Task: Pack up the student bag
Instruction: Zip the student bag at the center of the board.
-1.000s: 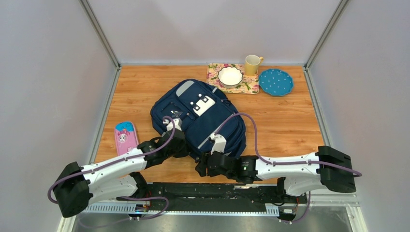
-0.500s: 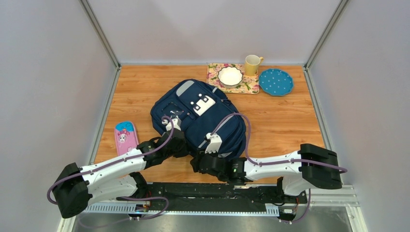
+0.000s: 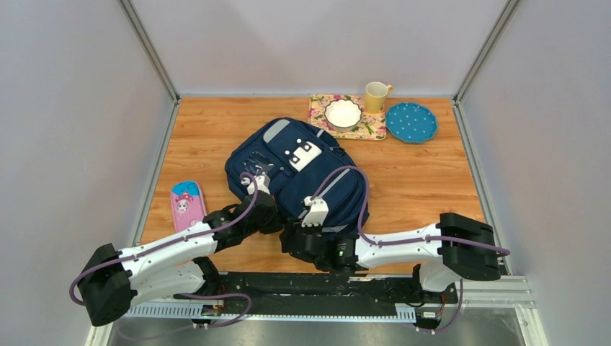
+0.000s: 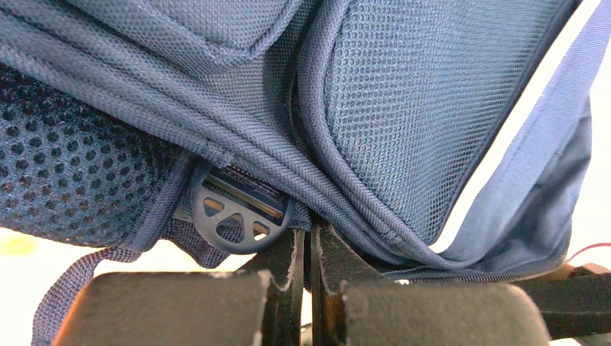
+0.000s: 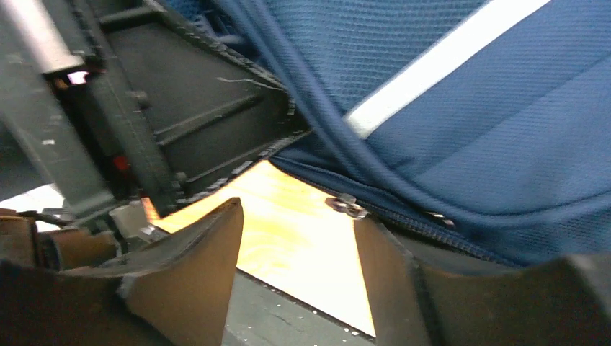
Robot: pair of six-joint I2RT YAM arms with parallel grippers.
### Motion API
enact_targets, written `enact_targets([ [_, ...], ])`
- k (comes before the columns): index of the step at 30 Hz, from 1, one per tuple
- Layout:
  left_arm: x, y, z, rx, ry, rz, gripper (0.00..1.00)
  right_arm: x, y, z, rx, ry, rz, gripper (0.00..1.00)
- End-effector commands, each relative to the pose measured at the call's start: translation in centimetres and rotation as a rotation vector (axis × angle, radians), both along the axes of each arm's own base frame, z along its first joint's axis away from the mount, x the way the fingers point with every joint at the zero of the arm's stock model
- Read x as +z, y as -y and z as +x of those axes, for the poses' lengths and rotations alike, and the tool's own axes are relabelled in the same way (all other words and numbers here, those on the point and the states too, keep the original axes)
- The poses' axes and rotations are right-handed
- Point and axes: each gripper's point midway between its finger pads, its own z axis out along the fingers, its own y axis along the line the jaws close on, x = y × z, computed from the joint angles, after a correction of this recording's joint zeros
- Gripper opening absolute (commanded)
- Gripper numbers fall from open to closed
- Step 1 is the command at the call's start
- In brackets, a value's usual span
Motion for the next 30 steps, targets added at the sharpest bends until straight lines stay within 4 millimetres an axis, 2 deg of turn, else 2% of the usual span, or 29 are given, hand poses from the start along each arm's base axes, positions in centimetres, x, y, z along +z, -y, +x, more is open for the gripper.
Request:
enact_targets([
  [1,4.0,3.2,-0.9,-0.106,0.029,-0.179,0.00,1.3,2.6,3.4,-0.168,0.122,-0.089,0.68],
  [2,4.0,3.2,-1.0,-0.108,0.028,-0.181,0.00,1.3,2.6,3.5,-0.173,0.124,-0.088,0.68],
  [5,4.1,3.3,-1.1,-0.114,0.029,-0.188,0.00,0.9,2.5,3.8,-0.188,0.132,-0.106,0.59],
  [6,4.1,3.3,-1.0,-0.112,0.029,-0.186,0.00,1.3,2.2,3.9,-0.198,0.134,-0.101,0.50],
  [8,4.2,3.3,-1.1,-0.112,0.032,-0.187,0.00,0.5,2.8,4.2,-0.225,0.137,-0.151,0.40],
  [9,4.2,3.2,-1.1,-0.112,0.034,-0.186,0.00,0.7,2.7,4.2,-0.234,0.136,-0.149,0.30],
  [11,4.4,3.0,-1.0,-0.105,0.044,-0.188,0.00,0.4,3.5,4.4,-0.261,0.137,-0.189,0.16],
  [12,4.3,2.8,-1.0,-0.102,0.041,-0.178,0.00,0.4,3.8,4.4,-0.268,0.137,-0.200,0.01],
  [15,4.3,2.2,-0.9,-0.084,0.053,-0.163,0.00,1.0,4.7,4.2,-0.266,0.142,-0.214,0.00],
  [16,4.4,2.0,-0.9,-0.079,0.060,-0.163,0.00,0.6,5.3,4.0,-0.258,0.146,-0.220,0.00],
  [17,4.4,1.8,-0.8,-0.071,0.066,-0.154,0.00,1.3,5.4,3.8,-0.248,0.139,-0.192,0.00],
  [19,4.4,1.4,-0.8,-0.070,0.074,-0.137,0.00,0.6,6.5,3.1,-0.216,0.128,-0.195,0.00],
  [20,4.3,1.1,-0.7,-0.062,0.081,-0.124,0.00,1.3,6.8,2.8,-0.204,0.121,-0.162,0.00],
  [23,4.2,0.2,-0.5,-0.044,0.091,-0.083,0.00,1.0,7.9,2.0,-0.151,0.101,-0.153,0.00],
  [24,3.9,-0.1,-0.5,-0.038,0.090,-0.065,0.00,0.9,8.0,1.7,-0.130,0.095,-0.151,0.00],
  [25,4.0,-0.4,-0.4,-0.032,0.096,-0.059,0.00,0.8,7.3,1.0,-0.038,0.087,-0.153,0.00],
  [29,3.4,-1.8,-0.1,0.005,0.113,-0.004,0.00,1.3,7.6,-0.1,0.048,0.065,-0.133,0.00],
  [30,3.4,-2.1,-0.1,0.011,0.116,0.004,0.00,1.0,8.3,-0.3,0.050,0.056,-0.162,0.00],
])
